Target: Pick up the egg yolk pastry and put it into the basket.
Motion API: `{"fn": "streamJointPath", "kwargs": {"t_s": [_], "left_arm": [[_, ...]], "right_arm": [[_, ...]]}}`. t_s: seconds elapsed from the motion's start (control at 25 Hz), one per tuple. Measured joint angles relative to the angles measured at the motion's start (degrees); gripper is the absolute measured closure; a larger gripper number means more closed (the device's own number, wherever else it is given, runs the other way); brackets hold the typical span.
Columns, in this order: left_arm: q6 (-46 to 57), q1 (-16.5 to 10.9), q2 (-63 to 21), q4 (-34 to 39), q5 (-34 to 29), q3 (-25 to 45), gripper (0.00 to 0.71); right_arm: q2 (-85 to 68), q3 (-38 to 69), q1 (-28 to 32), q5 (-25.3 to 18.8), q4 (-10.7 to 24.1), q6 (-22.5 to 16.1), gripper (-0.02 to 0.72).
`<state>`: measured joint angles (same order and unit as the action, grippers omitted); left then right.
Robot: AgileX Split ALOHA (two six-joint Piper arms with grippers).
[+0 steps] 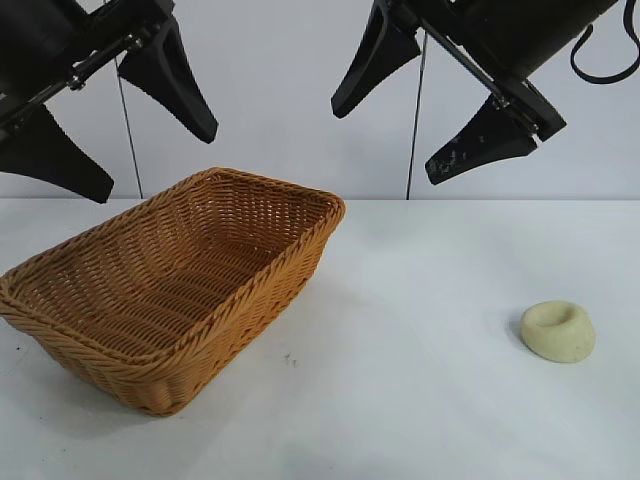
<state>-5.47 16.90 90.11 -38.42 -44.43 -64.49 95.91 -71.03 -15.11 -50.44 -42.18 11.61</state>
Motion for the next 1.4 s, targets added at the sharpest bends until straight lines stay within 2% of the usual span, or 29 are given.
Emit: {"fn": "streamJointPath", "kwargs": {"t_s": [0.16, 0.36, 0.64, 0.88, 1.04, 1.24, 1.4], "left_arm": [[0.2, 0.0, -0.6, 0.3, -0.1, 0.0, 0.018], [6.2, 0.0, -4.8, 6.6, -1.5, -0.1, 0.018], [23.6, 0.0, -12.0, 19.8, -7.7, -0.1, 0.018], [40.8, 0.1, -14.5, 22.6, -10.1, 3.5, 0.018], [51.9, 2.1, -14.6, 22.8, -8.8, 8.6, 0.018], [62.8, 2.3, -14.3, 27.6, -3.3, 12.7, 0.018], [66.4, 2.3, -11.3, 29.1, -1.3, 13.4, 0.018]], "right_arm": [[0.0, 0.0, 0.0, 0.0, 0.0, 0.0, 0.008], [0.0, 0.0, 0.0, 0.0, 0.0, 0.0, 0.008], [0.0, 0.0, 0.0, 0.0, 0.0, 0.0, 0.008], [0.0, 0.0, 0.0, 0.0, 0.0, 0.0, 0.008], [0.0, 0.0, 0.0, 0.1, 0.0, 0.0, 0.008], [0.0, 0.0, 0.0, 0.2, 0.1, 0.0, 0.008], [0.0, 0.0, 0.0, 0.2, 0.1, 0.0, 0.008]]}}
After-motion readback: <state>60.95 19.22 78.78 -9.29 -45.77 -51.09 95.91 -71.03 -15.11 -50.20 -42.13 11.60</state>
